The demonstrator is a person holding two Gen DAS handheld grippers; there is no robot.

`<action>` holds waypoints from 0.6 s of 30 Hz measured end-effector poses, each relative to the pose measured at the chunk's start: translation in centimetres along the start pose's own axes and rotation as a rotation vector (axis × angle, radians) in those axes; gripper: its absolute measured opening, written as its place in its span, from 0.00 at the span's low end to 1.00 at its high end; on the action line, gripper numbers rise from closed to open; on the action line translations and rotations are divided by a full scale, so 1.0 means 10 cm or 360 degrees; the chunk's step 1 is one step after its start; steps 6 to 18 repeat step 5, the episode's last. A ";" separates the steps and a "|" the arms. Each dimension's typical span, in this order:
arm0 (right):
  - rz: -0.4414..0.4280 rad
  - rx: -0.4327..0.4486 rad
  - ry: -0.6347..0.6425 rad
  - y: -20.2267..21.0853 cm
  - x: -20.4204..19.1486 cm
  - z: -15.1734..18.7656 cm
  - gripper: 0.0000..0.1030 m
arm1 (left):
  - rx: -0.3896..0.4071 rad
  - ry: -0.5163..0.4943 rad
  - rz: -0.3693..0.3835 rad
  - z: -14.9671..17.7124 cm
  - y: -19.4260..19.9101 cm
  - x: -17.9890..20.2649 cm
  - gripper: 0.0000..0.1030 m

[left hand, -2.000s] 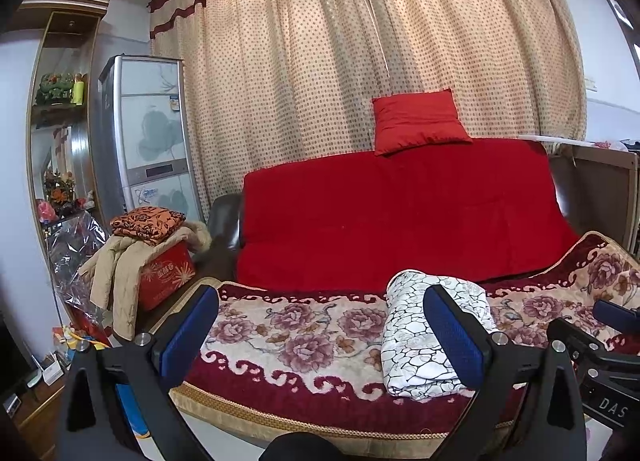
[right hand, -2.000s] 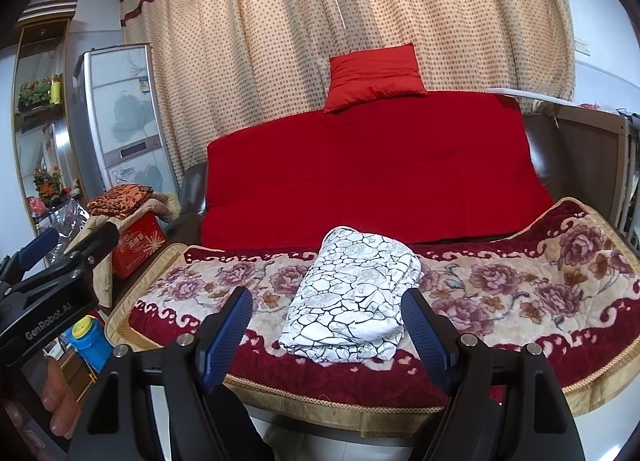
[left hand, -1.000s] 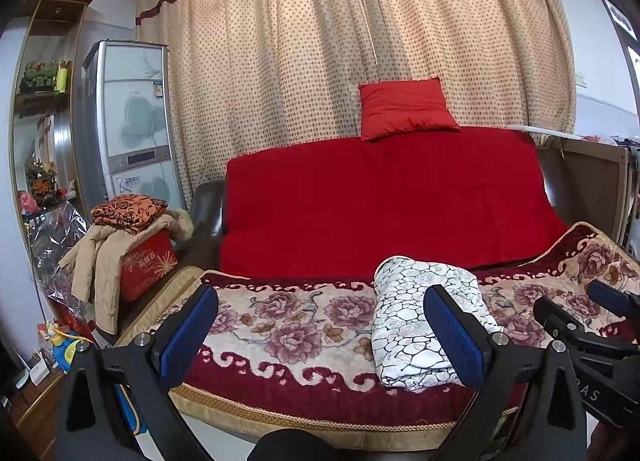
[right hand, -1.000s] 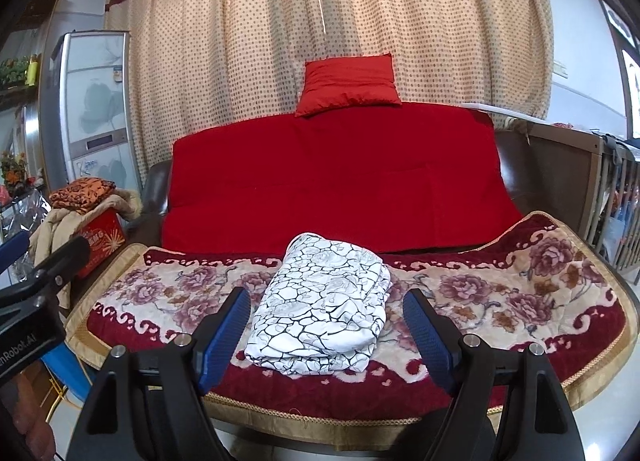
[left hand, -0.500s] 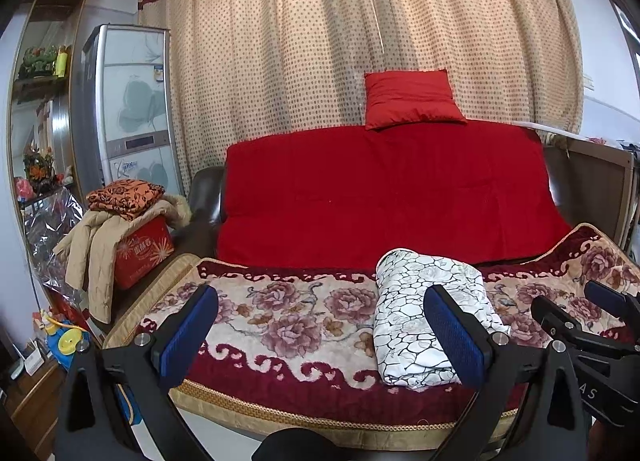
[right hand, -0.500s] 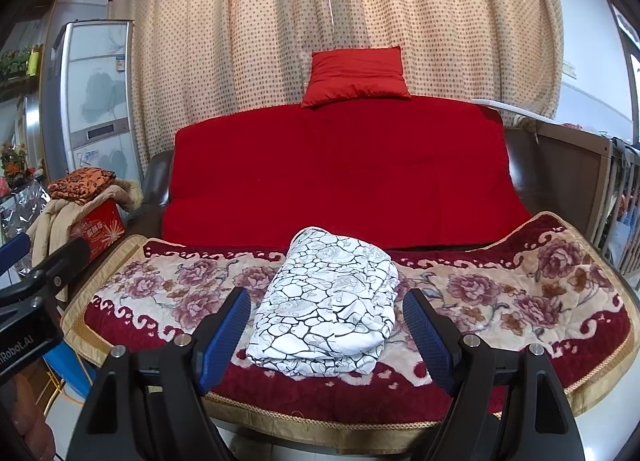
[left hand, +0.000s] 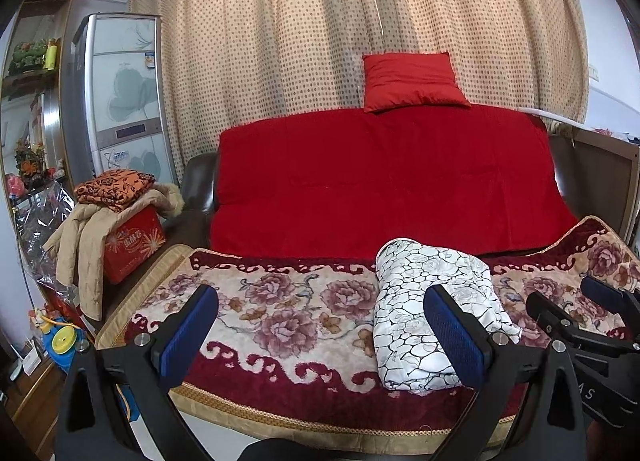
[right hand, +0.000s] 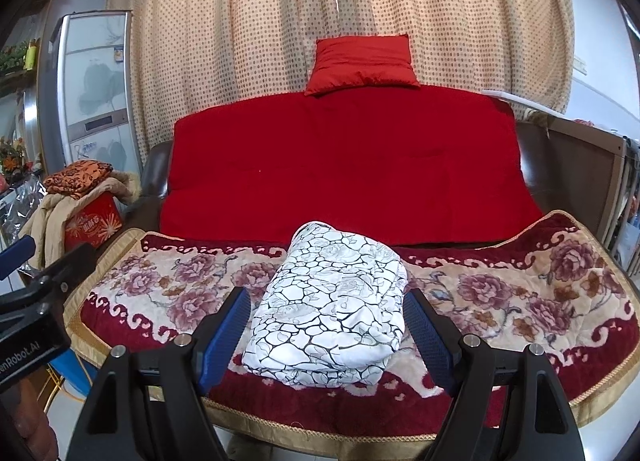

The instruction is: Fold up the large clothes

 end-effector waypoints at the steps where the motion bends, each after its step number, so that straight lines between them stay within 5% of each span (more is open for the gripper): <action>1: -0.0001 -0.0008 0.0002 -0.03 -0.01 0.00 0.79 | 0.0002 0.0000 0.0008 0.00 -0.04 0.01 0.99; 18: 0.0000 -0.0040 -0.0001 -0.21 0.02 -0.02 0.79 | -0.0001 0.0025 0.0050 -0.03 -0.24 0.05 0.99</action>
Point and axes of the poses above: each gripper's, at about its wrist camera, not at the fingertips, and y roughly against the way its jaws point, x to its right, z to its underside, the point moved 4 cm from there along -y, roughly the way its jaws point
